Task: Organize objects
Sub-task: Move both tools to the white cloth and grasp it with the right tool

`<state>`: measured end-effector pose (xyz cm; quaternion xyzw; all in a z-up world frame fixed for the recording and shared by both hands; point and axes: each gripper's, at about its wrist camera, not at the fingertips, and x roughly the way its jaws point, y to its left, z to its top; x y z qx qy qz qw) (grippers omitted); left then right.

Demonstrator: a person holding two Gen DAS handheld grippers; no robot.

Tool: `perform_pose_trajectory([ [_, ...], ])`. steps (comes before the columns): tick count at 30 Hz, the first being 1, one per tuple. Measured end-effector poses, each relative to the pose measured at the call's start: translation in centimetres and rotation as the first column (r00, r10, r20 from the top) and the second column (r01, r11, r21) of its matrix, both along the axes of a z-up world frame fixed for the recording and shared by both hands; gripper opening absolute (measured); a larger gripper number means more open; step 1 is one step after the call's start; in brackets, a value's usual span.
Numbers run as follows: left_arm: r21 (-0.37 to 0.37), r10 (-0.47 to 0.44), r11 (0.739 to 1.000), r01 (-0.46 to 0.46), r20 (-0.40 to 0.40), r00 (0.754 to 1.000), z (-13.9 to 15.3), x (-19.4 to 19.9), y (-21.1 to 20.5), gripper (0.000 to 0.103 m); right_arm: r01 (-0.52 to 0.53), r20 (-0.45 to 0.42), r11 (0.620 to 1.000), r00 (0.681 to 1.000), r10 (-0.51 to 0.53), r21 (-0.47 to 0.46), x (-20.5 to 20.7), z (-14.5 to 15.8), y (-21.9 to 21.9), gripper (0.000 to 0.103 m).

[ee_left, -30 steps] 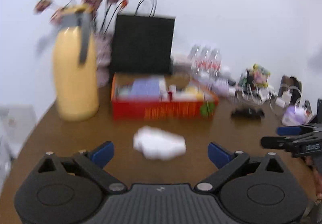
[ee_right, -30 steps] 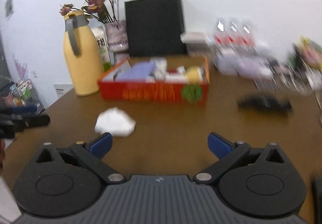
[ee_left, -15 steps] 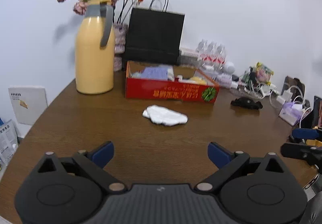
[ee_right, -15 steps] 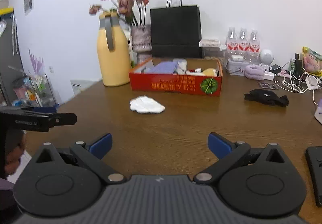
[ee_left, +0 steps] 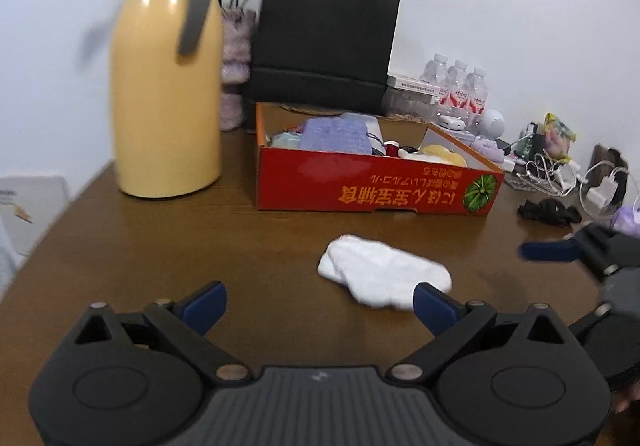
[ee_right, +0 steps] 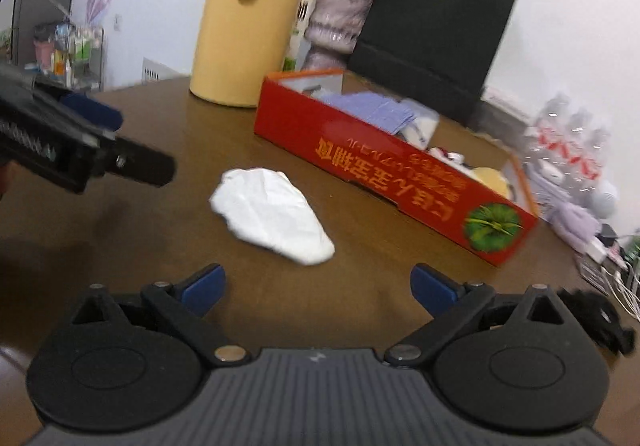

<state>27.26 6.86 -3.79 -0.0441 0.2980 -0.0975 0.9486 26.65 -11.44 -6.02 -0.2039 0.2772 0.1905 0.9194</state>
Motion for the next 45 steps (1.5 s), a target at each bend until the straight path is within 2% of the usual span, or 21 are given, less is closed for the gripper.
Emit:
perform_pose_trajectory([
  [3,-0.055,0.026,0.998,-0.027,-0.031,0.999,0.0,3.3,1.1,0.1,-0.037,0.008,0.999,0.999,0.037,-0.032,2.4,-1.0,0.9,0.101],
  [5,-0.089,0.02,0.996,-0.022,-0.017,1.0,0.2,5.0,1.6,0.1,-0.075,-0.019,0.997,0.997,0.075,0.022,3.5,-1.2,0.8,0.095],
  [6,-0.099,0.014,0.995,-0.015,-0.01,1.0,0.2,5.7,1.7,0.1,-0.088,-0.047,0.994,0.995,0.091,0.065,4.2,-1.2,0.6,0.085],
  [7,-0.101,0.018,0.995,-0.018,-0.006,1.0,0.3,6.4,1.8,0.1,-0.096,-0.087,0.987,0.99,0.108,0.128,4.9,-1.3,0.3,0.063],
  [9,-0.089,0.045,0.995,-0.045,-0.001,0.999,0.2,7.3,1.9,0.1,-0.074,-0.136,0.971,0.985,0.107,0.228,6.1,-1.2,-0.6,0.037],
  [10,-0.095,0.057,0.994,-0.057,0.005,0.998,0.0,7.4,2.2,0.1,-0.061,-0.13,0.972,0.987,0.092,0.225,6.2,-1.2,-0.7,0.029],
  [12,-0.122,0.073,0.99,-0.073,-0.01,0.997,-0.5,7.3,2.9,0.1,-0.043,-0.125,0.97,0.989,0.075,0.241,6.4,-1.2,-1.2,0.021],
  [15,-0.112,0.084,0.99,-0.086,-0.022,0.996,-0.9,6.9,3.1,0.099,-0.011,-0.157,0.939,0.985,0.069,0.344,6.5,-1.0,-2.7,0.017],
  [19,-0.091,0.066,0.994,-0.065,0.008,0.998,-0.8,5.1,2.6,0.098,0.038,-0.229,0.861,0.969,0.093,0.507,5.8,-0.4,-5.1,0.01],
  [24,-0.104,-0.069,0.992,0.074,0.054,0.996,-0.3,1.2,0.5,0.098,0.086,-0.329,0.648,0.907,0.263,0.757,1.8,-0.3,-9.7,0.009],
  [26,-0.11,-0.127,0.985,0.134,0.075,0.989,-0.3,-0.1,-0.3,0.098,0.139,-0.365,0.612,0.894,0.261,0.778,0.4,-0.8,-11.5,0.01],
  [27,-0.107,-0.143,0.983,0.151,0.078,0.987,-0.4,-0.5,-0.8,0.099,0.175,-0.382,0.621,0.898,0.217,0.764,-0.1,-1.0,-12.4,0.011],
  [30,-0.028,-0.164,0.986,0.165,0.02,0.986,-1.3,0.3,-3.5,0.096,0.326,-0.366,0.773,0.921,-0.131,0.544,-1.8,-0.9,-13.7,0.011],
  [32,0.012,-0.153,0.988,0.153,-0.033,0.988,-2.0,1.0,-4.8,0.089,0.325,-0.302,0.806,0.934,-0.191,0.495,-3.0,-0.2,-13.6,0.013],
  [33,0.015,-0.152,0.988,0.153,-0.054,0.987,-2.3,1.2,-5.1,0.087,0.307,-0.261,0.814,0.945,-0.199,0.493,-3.7,0.3,-13.3,0.022],
  [34,0.005,-0.149,0.989,0.15,-0.063,0.987,-2.4,1.2,-5.3,0.087,0.292,-0.23,0.825,0.952,-0.202,0.483,-4.2,0.6,-12.9,0.044],
  [36,-0.046,-0.153,0.988,0.15,-0.067,0.986,-2.3,0.6,-5.2,0.087,0.257,-0.161,0.866,0.965,-0.206,0.43,-5.1,1.2,-11.6,0.068],
  [38,-0.102,-0.15,0.985,0.142,-0.081,0.985,-2.2,-0.2,-4.9,0.088,0.198,-0.099,0.911,0.98,-0.173,0.361,-5.2,1.3,-9.8,0.069],
  [40,-0.133,-0.149,0.982,0.136,-0.095,0.984,-2.3,-1.2,-5.2,0.089,0.138,-0.092,0.945,0.989,-0.116,0.296,-4.6,0.9,-8.1,0.069],
  [43,-0.048,-0.167,0.985,0.164,-0.069,0.984,-2.5,-2.6,-7.1,0.088,0.11,-0.106,0.975,0.99,-0.091,0.191,-2.4,0.0,-6.5,0.069],
  [45,-0.013,-0.132,0.991,0.131,-0.081,0.988,-2.8,-2.4,-8.0,0.085,0.111,-0.117,0.972,0.989,-0.089,0.205,-1.3,-0.3,-6.8,0.068],
])
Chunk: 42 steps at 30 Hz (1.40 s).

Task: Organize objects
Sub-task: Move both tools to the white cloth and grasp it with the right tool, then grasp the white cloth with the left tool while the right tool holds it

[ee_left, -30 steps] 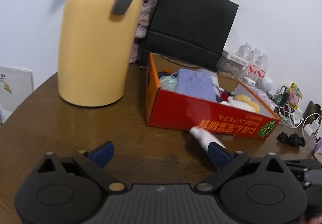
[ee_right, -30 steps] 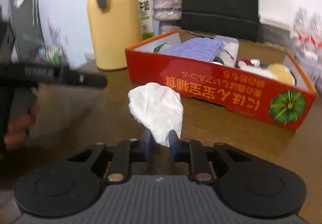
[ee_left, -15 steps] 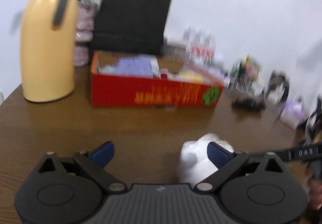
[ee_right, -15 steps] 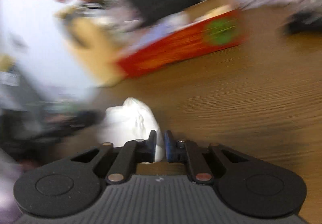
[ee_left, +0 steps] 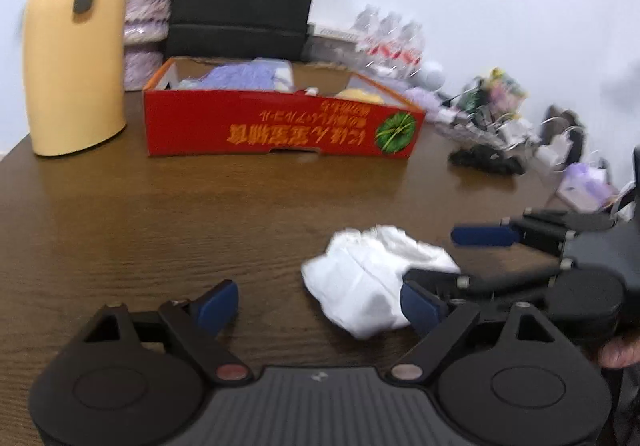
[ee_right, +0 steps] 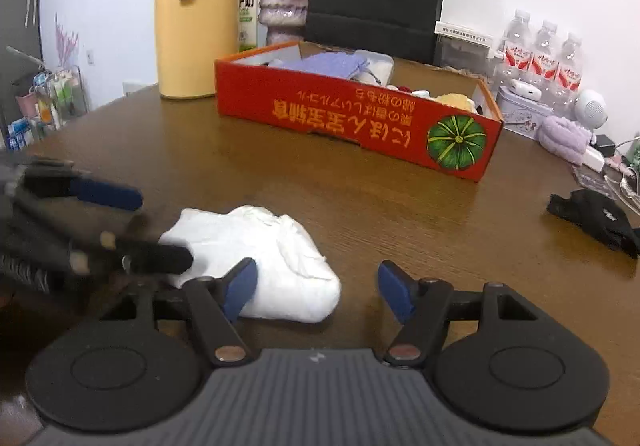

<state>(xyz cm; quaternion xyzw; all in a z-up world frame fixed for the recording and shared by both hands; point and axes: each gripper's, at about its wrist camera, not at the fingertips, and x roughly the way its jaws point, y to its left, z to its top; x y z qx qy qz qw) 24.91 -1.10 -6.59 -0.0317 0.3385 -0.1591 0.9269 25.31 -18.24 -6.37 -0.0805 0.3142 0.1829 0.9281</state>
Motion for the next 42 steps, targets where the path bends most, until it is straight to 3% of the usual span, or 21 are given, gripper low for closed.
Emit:
perform_pose_trajectory([
  [2,-0.016,0.042,0.999,-0.042,0.007,0.999,0.0,0.0,-0.5,0.077,-0.004,-0.052,0.997,0.999,0.008,0.076,0.9,0.0,-0.5,0.052],
  [3,-0.01,0.053,0.999,-0.053,0.007,0.999,0.0,-0.1,-0.8,0.069,-0.003,-0.062,0.993,0.998,0.011,0.116,0.8,0.1,-0.8,0.035],
  [4,0.004,0.062,0.998,-0.062,0.012,0.998,-0.1,-0.2,-1.2,0.063,0.022,-0.062,0.993,0.998,-0.015,0.115,0.6,0.1,-1.0,0.026],
  [6,0.03,0.075,0.997,-0.076,0.028,0.997,-0.2,-0.8,-2.0,0.057,0.077,-0.059,0.989,0.996,-0.07,0.126,-0.9,-0.2,-1.0,0.021],
  [8,0.005,0.067,0.998,-0.067,0.032,0.997,-0.3,-1.5,-2.4,0.052,0.1,-0.063,0.981,0.994,-0.091,0.168,-2.4,-0.4,-1.0,0.015],
  [12,-0.033,0.126,0.992,-0.125,0.025,0.992,-0.3,-1.8,-2.1,0.043,0.123,-0.05,0.979,0.992,-0.116,0.163,-5.1,-0.6,-0.3,0.015],
  [15,-0.084,0.147,0.985,-0.148,-0.016,0.989,-0.2,-1.3,-0.9,0.017,0.119,-0.07,0.978,0.992,-0.108,0.171,-5.8,-0.2,-0.8,0.014],
  [18,-0.142,0.114,0.983,-0.119,-0.048,0.992,-0.3,-1.0,0.3,0.019,0.112,-0.103,0.972,0.99,-0.093,0.205,-5.8,0.0,-1.7,0.013],
  [20,-0.132,0.09,0.987,-0.094,-0.041,0.995,-0.3,-1.3,0.1,0.019,0.109,-0.115,0.971,0.99,-0.086,0.211,-5.9,-0.1,-2.1,0.013],
  [23,-0.087,0.101,0.991,-0.102,-0.017,0.995,-0.4,-1.5,-0.7,0.013,0.077,-0.088,0.988,0.994,-0.066,0.131,-6.1,0.1,-0.9,0.021],
  [25,-0.077,0.104,0.992,-0.105,-0.012,0.994,-0.4,-1.5,-0.9,0.012,0.075,-0.049,0.996,0.996,-0.072,0.058,-6.1,0.2,0.1,0.037],
  [29,-0.05,0.097,0.994,-0.097,0.009,0.995,-0.5,-1.8,-1.2,0.011,0.077,0.036,0.996,0.996,-0.076,-0.044,-5.0,0.0,1.7,0.041],
  [33,-0.014,0.087,0.996,-0.086,0.026,0.996,-0.6,-2.0,-1.6,0.011,0.132,0.075,0.989,0.989,-0.127,-0.069,-4.1,0.3,1.9,0.035],
  [36,-0.028,0.087,0.996,-0.086,0.022,0.996,-0.6,-2.0,-1.3,0.011,0.16,0.036,0.987,0.987,-0.16,-0.004,-4.1,0.5,0.0,0.033],
  [38,-0.02,0.083,0.996,-0.082,0.025,0.996,-0.6,-2.0,-1.4,0.011,0.154,-0.008,0.987,0.988,-0.154,0.042,-4.1,0.1,-1.0,0.028],
  [40,-0.03,0.073,0.997,-0.072,0.022,0.997,-0.6,-2.0,-1.5,0.013,0.147,-0.02,0.986,0.989,-0.146,0.073,-4.4,-0.2,-1.3,0.012],
  [42,-0.074,0.077,0.994,-0.076,0.008,0.997,-0.7,-1.9,-1.1,0.016,0.141,-0.034,0.985,0.99,-0.138,0.097,-4.4,-0.2,-1.4,0.007],
])
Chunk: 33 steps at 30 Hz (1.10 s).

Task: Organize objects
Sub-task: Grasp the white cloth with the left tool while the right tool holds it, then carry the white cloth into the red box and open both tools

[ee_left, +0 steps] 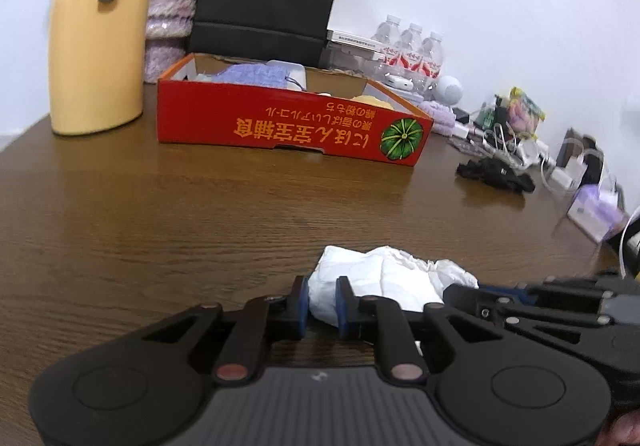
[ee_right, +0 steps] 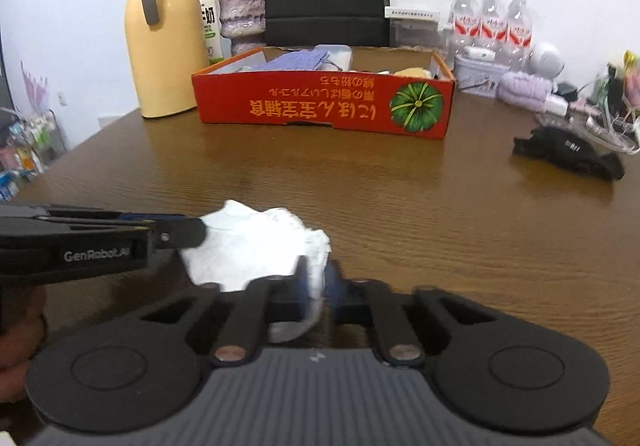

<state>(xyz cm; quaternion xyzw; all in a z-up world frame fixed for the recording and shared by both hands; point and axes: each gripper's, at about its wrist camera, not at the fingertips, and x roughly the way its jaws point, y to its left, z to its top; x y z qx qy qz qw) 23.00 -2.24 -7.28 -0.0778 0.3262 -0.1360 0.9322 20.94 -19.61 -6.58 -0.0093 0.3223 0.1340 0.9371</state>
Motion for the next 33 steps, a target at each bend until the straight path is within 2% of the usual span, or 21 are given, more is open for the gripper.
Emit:
perform_pose_trajectory([
  [2,-0.038,0.001,0.999,-0.001,-0.012,1.0,0.0,0.1,0.3,0.021,0.005,0.0,1.0,1.0,-0.005,0.025,0.1,-0.2,-0.3,0.006],
  [6,-0.06,0.002,0.998,-0.003,-0.019,1.0,0.1,0.2,0.1,0.029,0.018,-0.028,0.988,1.0,-0.014,0.156,0.5,-0.6,-2.1,0.006],
  [9,-0.104,0.003,0.995,-0.007,-0.037,0.999,0.1,0.1,0.0,0.034,0.027,-0.033,0.984,0.999,-0.022,0.174,0.3,-0.7,-2.5,0.005],
  [11,-0.131,-0.009,0.991,0.002,-0.051,0.999,0.1,0.1,-0.2,0.031,0.03,-0.035,0.982,0.999,-0.024,0.187,0.3,-0.7,-2.7,0.006],
  [12,-0.119,-0.003,0.993,-0.003,-0.049,0.999,0.2,0.0,-0.4,0.028,0.034,-0.037,0.981,0.999,-0.028,0.191,0.3,-0.7,-2.8,0.006],
  [13,-0.097,0.015,0.995,-0.019,-0.048,0.999,0.1,-0.1,-0.6,0.013,0.04,-0.036,0.981,0.999,-0.033,0.188,0.2,-0.7,-2.8,0.006],
  [14,-0.072,0.033,0.997,-0.036,-0.046,0.998,0.1,-0.2,-0.8,0.012,0.047,-0.033,0.983,0.999,-0.042,0.178,0.1,-0.6,-2.7,0.006],
  [18,-0.091,0.012,0.996,-0.018,-0.059,0.998,1.4,-0.8,-0.7,0.011,0.048,-0.007,0.99,0.999,-0.047,0.13,-0.9,0.7,-2.1,0.005],
  [22,-0.053,-0.031,0.998,0.035,0.072,0.997,5.3,-0.4,-1.2,0.011,0.024,0.115,0.994,0.993,-0.036,0.108,-1.1,5.0,-2.2,0.005],
  [25,-0.084,-0.048,0.995,0.059,0.124,0.991,8.9,4.3,-1.1,0.011,0.018,0.205,0.998,0.978,-0.03,0.062,2.3,8.5,-2.4,0.005],
  [28,-0.102,-0.037,0.993,0.053,0.149,0.988,12.0,10.3,-1.6,0.011,0.031,0.264,0.999,0.964,-0.037,0.027,8.0,11.5,-2.5,0.005],
  [30,-0.069,-0.024,0.997,0.036,0.167,0.986,13.3,14.9,-2.5,0.011,0.043,0.264,0.999,0.963,-0.044,0.008,12.9,12.9,-2.6,0.005],
  [33,0.011,-0.001,1.0,-0.001,0.152,0.988,13.6,22.8,-4.0,0.01,0.052,0.203,0.998,0.978,-0.044,-0.032,22.0,13.5,-2.6,0.005],
])
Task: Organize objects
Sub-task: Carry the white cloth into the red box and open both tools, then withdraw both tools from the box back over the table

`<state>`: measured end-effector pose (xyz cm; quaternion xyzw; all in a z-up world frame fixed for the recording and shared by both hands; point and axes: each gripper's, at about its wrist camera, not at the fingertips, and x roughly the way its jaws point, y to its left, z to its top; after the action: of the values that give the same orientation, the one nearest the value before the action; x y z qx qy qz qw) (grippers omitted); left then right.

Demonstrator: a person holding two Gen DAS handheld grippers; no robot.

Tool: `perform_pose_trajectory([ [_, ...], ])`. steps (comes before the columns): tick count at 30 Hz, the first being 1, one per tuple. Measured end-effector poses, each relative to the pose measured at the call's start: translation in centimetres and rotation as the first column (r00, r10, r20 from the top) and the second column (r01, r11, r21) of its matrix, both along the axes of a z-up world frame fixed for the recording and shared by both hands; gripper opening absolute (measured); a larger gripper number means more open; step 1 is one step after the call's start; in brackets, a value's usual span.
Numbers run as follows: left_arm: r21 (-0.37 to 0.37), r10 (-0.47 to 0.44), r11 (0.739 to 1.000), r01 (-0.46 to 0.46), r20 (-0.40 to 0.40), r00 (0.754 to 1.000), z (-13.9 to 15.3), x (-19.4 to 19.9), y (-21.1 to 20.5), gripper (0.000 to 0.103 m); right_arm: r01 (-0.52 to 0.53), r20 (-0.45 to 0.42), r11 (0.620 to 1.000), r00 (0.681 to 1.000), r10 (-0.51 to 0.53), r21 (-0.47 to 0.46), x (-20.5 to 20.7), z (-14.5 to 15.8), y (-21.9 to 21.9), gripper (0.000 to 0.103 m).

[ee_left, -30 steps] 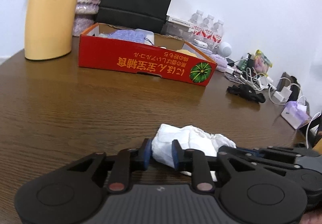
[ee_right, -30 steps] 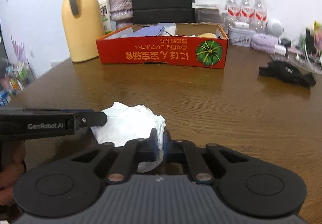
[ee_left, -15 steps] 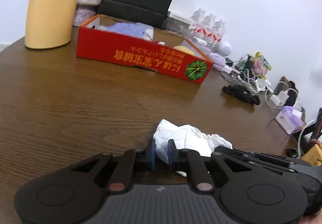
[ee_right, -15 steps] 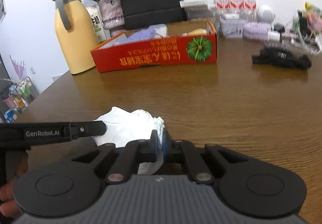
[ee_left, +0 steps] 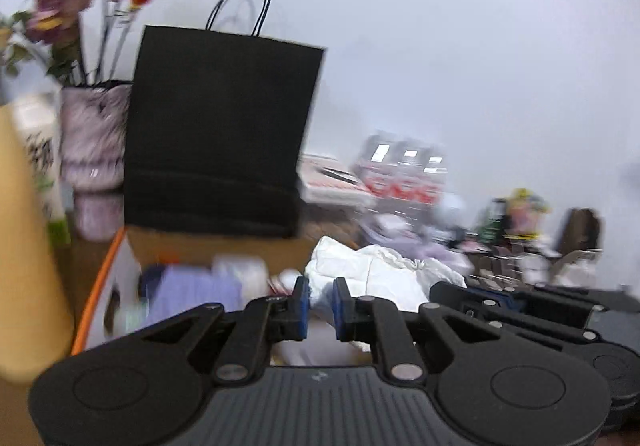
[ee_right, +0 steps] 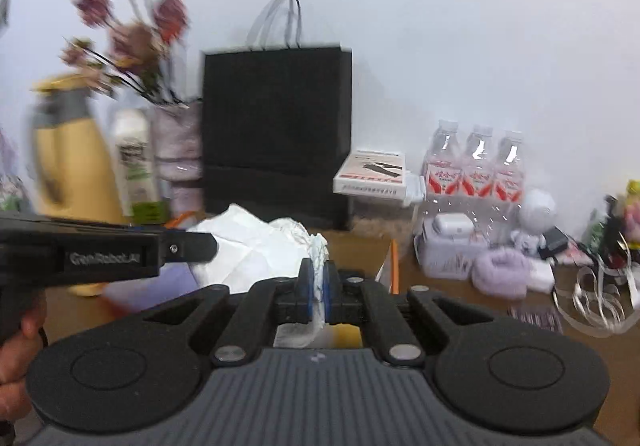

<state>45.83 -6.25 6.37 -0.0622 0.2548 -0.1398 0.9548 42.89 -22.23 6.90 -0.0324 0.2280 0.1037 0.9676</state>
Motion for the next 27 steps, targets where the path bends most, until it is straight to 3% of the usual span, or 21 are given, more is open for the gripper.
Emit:
perform_pose_trajectory([
  [2,0.077,0.001,0.997,0.002,-0.034,0.999,-1.2,5.3,-1.2,0.011,0.018,-0.062,1.0,0.998,-0.019,-0.024,5.3,-0.6,-0.1,0.005],
  [5,0.131,-0.006,0.991,0.032,-0.196,0.981,-4.3,12.1,-2.3,0.012,0.04,-0.209,0.998,0.977,-0.048,-0.043,13.5,-3.2,-0.2,0.005],
  [7,0.142,-0.014,0.989,0.052,-0.261,0.965,-6.2,14.2,-2.8,0.014,0.056,-0.273,0.996,0.959,-0.073,-0.068,16.4,-5.4,-0.1,0.006],
  [9,0.146,-0.033,0.986,0.075,-0.273,0.962,-7.3,14.7,-3.0,0.019,0.054,-0.296,0.992,0.951,-0.085,-0.11,17.9,-7.3,0.2,0.009],
  [11,0.122,-0.059,0.988,0.092,-0.255,0.965,-7.4,14.5,-2.5,0.025,0.056,-0.287,0.991,0.954,-0.09,-0.123,18.5,-8.4,0.1,0.031],
  [12,0.115,-0.071,0.988,0.103,-0.252,0.965,-7.2,14.3,-2.2,0.027,0.066,-0.27,0.992,0.958,-0.094,-0.112,18.4,-8.7,-0.1,0.049],
  [13,0.108,-0.078,0.988,0.107,-0.246,0.966,-7.0,13.8,-2.0,0.034,0.059,-0.261,0.996,0.962,-0.074,-0.065,18.2,-8.6,-0.5,0.054],
  [14,0.107,-0.086,0.988,0.114,-0.233,0.969,-6.6,13.4,-1.8,0.04,0.075,-0.234,0.997,0.969,-0.079,-0.026,17.8,-8.1,-1.0,0.055],
  [15,0.123,-0.079,0.987,0.108,-0.217,0.973,-6.1,12.8,-1.6,0.053,0.095,-0.198,0.995,0.976,-0.092,0.005,17.1,-7.2,-1.5,0.066],
  [16,0.147,-0.062,0.985,0.092,-0.201,0.978,-5.5,12.2,-1.3,0.057,0.106,-0.174,0.994,0.979,-0.102,0.014,16.3,-6.4,-1.7,0.082],
  [19,0.208,-0.025,0.976,0.063,-0.183,0.983,-2.9,9.3,-0.5,0.059,0.076,-0.114,0.997,0.991,-0.075,0.005,12.9,-3.4,-1.9,0.086],
  [20,0.201,-0.035,0.977,0.072,-0.182,0.983,-2.1,7.4,0.2,0.061,0.06,-0.097,0.998,0.993,-0.06,-0.006,10.8,-2.4,-2.0,0.087],
  [22,0.15,-0.093,0.982,0.115,-0.146,0.985,-0.7,2.1,1.8,0.077,0.036,-0.047,0.999,0.998,-0.035,0.014,6.3,-1.1,-2.4,0.103],
  [24,0.107,-0.154,0.981,0.162,-0.082,0.985,0.0,-4.0,3.5,0.092,-0.002,-0.009,0.998,1.0,0.003,0.064,1.0,-0.4,-3.1,0.103],
  [27,0.116,-0.164,0.98,0.161,0.015,0.986,0.2,-13.5,5.3,0.096,-0.026,0.028,0.991,0.999,0.023,0.128,-8.4,-0.5,-3.5,0.103],
])
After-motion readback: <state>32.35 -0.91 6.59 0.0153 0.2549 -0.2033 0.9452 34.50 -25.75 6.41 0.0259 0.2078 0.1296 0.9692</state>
